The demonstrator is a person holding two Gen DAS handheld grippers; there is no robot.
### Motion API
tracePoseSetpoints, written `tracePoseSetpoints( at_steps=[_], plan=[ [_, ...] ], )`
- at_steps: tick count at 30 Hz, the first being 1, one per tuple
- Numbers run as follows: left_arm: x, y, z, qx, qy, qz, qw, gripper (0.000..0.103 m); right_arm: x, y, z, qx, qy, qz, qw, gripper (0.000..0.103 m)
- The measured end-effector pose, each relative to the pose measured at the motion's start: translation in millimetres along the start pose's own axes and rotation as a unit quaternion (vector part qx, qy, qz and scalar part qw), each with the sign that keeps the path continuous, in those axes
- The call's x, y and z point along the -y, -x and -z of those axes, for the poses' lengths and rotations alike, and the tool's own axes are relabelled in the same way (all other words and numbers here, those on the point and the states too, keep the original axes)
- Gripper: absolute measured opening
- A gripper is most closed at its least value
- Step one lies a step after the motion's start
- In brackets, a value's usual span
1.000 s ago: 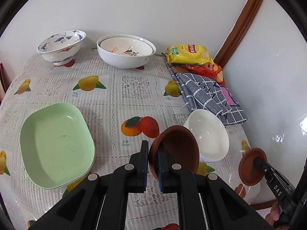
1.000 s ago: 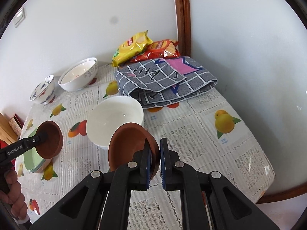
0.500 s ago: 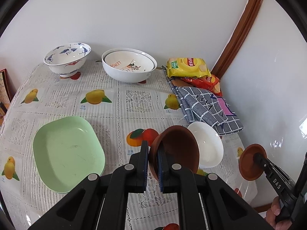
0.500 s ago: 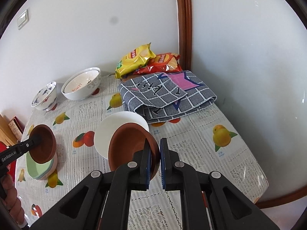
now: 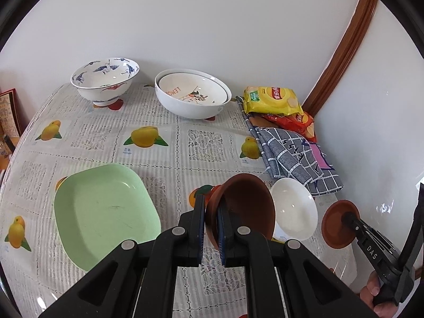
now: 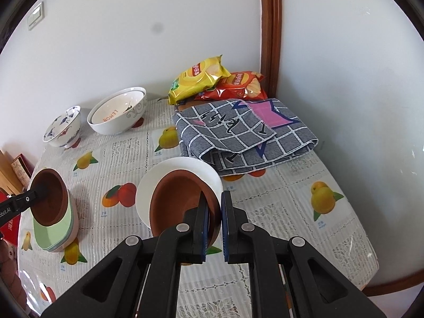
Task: Organize plates and bowls
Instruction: 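Lower the right tool's terracotta dish into the white bowl while the left tool holds its dish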
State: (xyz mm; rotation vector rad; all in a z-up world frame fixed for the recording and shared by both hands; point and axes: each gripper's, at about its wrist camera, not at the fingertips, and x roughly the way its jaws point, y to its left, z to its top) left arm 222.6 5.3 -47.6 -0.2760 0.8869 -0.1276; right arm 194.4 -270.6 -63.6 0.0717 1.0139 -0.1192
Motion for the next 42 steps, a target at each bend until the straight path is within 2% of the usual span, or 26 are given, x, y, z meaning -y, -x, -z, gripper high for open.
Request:
tracePoseSetpoints(
  at_steps=[17,26,42],
  plan=[
    [-5.6,-21.3,-2.3,-0.017,0.007,0.001,0.9998,0.009,-16.0,-43.7,-6.5,-0.023,0.005,-0.007,1.000,0.009],
    [-4.0,-36.0,-3.8,-0.029,0.007,-0.001,0.9996,0.009,-26.1,-72.7,-3.5,-0.040,0.023,0.011,0.999,0.009],
    [5.7,-55.9,-4.6,-0.047,-0.004,-0.005,0.9989,0.009,-25.8,-106.0,-1.2,-0.075,0.029,-0.003,0.997,0.009]
  ],
)
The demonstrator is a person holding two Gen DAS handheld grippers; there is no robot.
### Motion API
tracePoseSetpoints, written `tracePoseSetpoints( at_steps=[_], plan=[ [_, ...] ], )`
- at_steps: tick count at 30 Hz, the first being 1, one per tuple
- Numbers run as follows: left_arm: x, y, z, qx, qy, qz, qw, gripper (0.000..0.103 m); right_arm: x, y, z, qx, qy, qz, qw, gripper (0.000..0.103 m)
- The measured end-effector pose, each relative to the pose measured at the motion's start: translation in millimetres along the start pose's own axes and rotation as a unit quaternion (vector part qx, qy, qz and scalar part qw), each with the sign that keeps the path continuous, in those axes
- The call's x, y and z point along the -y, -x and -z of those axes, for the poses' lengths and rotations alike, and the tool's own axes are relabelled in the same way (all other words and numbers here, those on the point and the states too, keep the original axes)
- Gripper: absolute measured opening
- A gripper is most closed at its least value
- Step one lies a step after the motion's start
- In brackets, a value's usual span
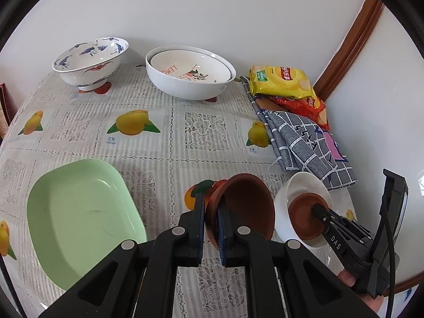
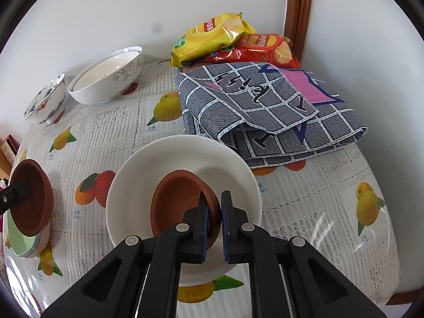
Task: Organize plates and bowls
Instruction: 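Lower the right tool's terracotta dish into the white bowl while the left tool holds its dish, then open the right tool and withdraw it from the white bowl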
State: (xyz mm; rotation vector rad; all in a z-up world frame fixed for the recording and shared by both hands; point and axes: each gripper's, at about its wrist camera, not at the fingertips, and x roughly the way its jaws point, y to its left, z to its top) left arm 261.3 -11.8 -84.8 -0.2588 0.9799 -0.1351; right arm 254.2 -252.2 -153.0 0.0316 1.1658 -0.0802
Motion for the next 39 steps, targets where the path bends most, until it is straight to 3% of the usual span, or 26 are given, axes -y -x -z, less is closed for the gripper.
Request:
tracePoseSetpoints(
  at_steps=[12,20,26,39],
  plan=[
    [0.7,-8.4,-2.9,-0.008,-0.002,-0.002,1.0000,0.009,0.1,-8.9,-3.4,-0.013,0.002,-0.003,1.000,0.009],
    [0.4,-15.8,-2.8,-0.015,-0.001,0.001,0.9999,0.009,-4.3,-14.9,-4.8,-0.019,0.027,0.048,0.998,0.009],
    [-0.4,-20.3,-4.0,-0.017,0.001,0.005,0.9998,0.009,-9.8,-18.9,-6.0,-0.024,0.047,0.064,0.997,0.010],
    [-5.8,-20.0,-4.4,-0.019,0.009,0.005,0.9998,0.009,-20.3,-30.0,-6.6,-0.045,0.065,0.062,0.995,0.015]
  ],
)
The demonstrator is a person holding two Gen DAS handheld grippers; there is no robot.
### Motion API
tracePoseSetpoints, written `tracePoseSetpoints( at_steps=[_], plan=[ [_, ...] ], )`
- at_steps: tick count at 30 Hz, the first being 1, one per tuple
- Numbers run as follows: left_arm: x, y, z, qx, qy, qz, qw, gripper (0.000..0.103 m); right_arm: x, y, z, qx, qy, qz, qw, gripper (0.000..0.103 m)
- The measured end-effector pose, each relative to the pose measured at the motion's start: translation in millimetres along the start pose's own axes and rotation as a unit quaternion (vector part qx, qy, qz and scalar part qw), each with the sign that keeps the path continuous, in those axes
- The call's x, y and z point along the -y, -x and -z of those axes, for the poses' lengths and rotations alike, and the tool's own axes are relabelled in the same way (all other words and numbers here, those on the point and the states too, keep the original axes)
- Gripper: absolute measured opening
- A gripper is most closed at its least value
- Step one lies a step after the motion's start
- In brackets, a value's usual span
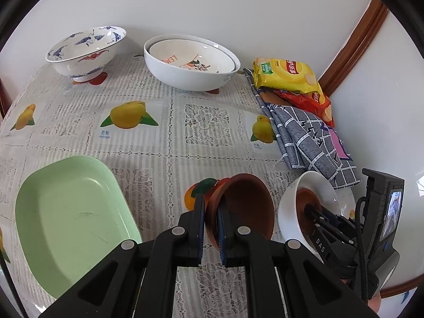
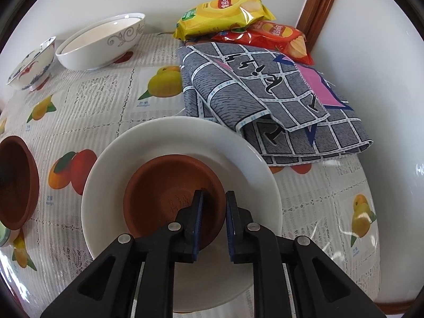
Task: Organize plates and bowls
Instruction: 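Open the right tool and withdraw it from the white bowl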
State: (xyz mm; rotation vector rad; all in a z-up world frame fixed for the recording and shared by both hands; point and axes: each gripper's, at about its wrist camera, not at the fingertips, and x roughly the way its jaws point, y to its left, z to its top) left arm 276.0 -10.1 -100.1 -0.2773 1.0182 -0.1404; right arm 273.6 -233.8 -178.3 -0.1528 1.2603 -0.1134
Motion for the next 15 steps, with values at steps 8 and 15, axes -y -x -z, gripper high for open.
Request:
tracePoseSetpoints(
  at_steps=[8,15],
  plan=[
    [0.8,6.0,2.5,0.003,-0.001,0.000,1.0000,0.009,-1.0,1.7,0.0,0.003,0.001,-0.013,1.000,0.024],
    [14.6,11.8,3.3,0.004,-0.011,0.008,0.9999,0.009,10.9,23.1,2.7,0.034,-0.021,-0.040,0.998,0.033]
  ],
)
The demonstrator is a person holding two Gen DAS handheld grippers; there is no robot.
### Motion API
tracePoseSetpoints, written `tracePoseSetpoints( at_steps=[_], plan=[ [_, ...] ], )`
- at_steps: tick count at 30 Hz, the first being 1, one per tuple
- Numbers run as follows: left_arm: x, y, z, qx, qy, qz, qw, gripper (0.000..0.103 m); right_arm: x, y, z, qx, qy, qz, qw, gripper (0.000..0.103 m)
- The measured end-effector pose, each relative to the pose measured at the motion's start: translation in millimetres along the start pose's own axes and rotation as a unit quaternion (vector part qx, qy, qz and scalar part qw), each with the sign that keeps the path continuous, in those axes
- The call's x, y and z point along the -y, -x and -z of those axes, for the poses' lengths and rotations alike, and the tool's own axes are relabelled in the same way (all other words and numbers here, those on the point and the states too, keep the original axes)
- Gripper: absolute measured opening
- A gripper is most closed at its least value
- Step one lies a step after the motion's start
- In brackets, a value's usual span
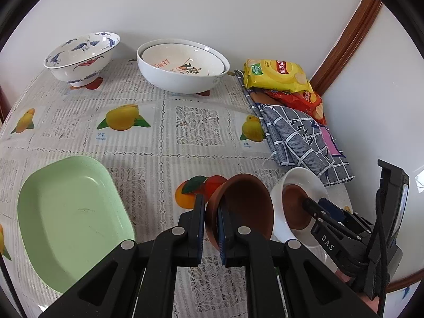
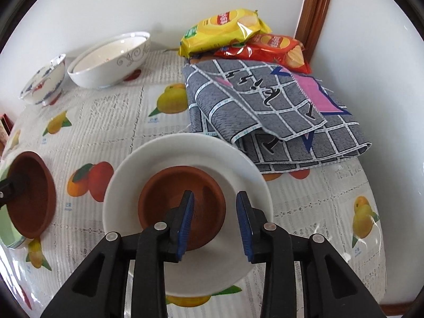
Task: Organize plates and bowls
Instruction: 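Open the right tool and withdraw it from the white bowl, then lower the left tool's terracotta dish onto the other dish and open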
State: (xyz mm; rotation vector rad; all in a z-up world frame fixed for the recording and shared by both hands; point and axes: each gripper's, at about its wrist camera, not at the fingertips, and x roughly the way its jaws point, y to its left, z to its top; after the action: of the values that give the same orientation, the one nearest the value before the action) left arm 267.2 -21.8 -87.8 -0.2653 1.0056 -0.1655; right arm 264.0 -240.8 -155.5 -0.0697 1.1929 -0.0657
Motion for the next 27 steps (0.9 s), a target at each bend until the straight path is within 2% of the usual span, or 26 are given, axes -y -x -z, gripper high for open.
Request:
tracePoseSetpoints(
  at_steps=[10,16,22,27],
  plan=[
    [41.8,9.3,4.8,0.011,-0.029,0.009,0.9995,0.009,40.3,57.7,10.0,0.052,-0.046,-0.027,0.997,0.033],
    [66.6,1.2,6.0,0.006,-0.037,0.025,0.9990,0.009,79.1,86.5,26.6,0.076,-0.079,-0.017,0.994,0.033],
    [89.6,-16.6,9.1,-0.006,-0.046,0.034,0.9983,0.009,117.2,94.7,44.6,0.082,-0.113,-0.006,0.990,0.033],
    [98.1,-35.4,9.3,-0.019,-0.047,0.022,0.9985,0.009,134.1,88.8,54.2,0.073,-0.123,0.001,0.990,0.033]
  ],
)
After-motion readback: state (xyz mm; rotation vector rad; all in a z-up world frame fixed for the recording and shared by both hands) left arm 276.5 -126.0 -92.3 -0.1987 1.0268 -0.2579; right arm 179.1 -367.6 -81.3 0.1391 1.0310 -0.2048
